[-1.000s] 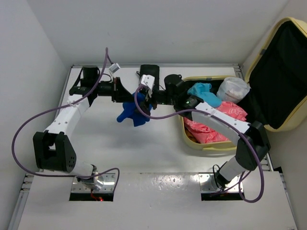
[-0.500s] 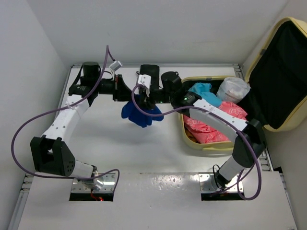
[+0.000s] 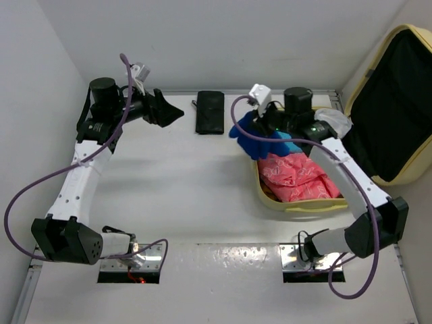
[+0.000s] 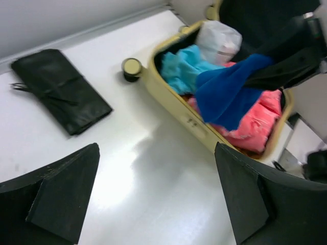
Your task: Pack the luggage
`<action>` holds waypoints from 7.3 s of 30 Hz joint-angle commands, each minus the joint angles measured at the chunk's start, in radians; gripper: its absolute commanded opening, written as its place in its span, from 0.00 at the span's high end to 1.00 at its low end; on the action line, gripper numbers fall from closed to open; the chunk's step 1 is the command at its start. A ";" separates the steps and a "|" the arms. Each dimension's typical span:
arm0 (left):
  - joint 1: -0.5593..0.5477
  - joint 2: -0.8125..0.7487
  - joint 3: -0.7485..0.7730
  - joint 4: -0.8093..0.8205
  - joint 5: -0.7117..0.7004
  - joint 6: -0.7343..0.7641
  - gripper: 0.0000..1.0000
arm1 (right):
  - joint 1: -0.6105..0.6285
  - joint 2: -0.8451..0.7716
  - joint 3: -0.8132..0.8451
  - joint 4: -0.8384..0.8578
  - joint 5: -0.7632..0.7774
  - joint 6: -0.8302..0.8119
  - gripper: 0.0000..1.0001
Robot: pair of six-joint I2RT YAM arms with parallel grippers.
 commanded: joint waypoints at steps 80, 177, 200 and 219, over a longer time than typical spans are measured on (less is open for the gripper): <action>-0.781 0.727 0.500 0.216 -0.600 -0.259 1.00 | -0.446 -0.295 0.435 -0.218 0.651 0.042 0.09; -0.098 0.305 -0.042 0.173 -0.617 -0.314 0.13 | -1.047 -0.128 -0.094 -0.013 0.201 -0.308 0.77; -0.071 0.341 -0.031 0.173 -0.589 -0.332 0.13 | -1.205 -0.024 -0.312 -0.046 0.093 -0.296 0.79; -0.062 0.351 -0.013 0.164 -0.577 -0.341 0.13 | -1.244 0.325 -0.177 -0.206 -0.063 -0.340 0.85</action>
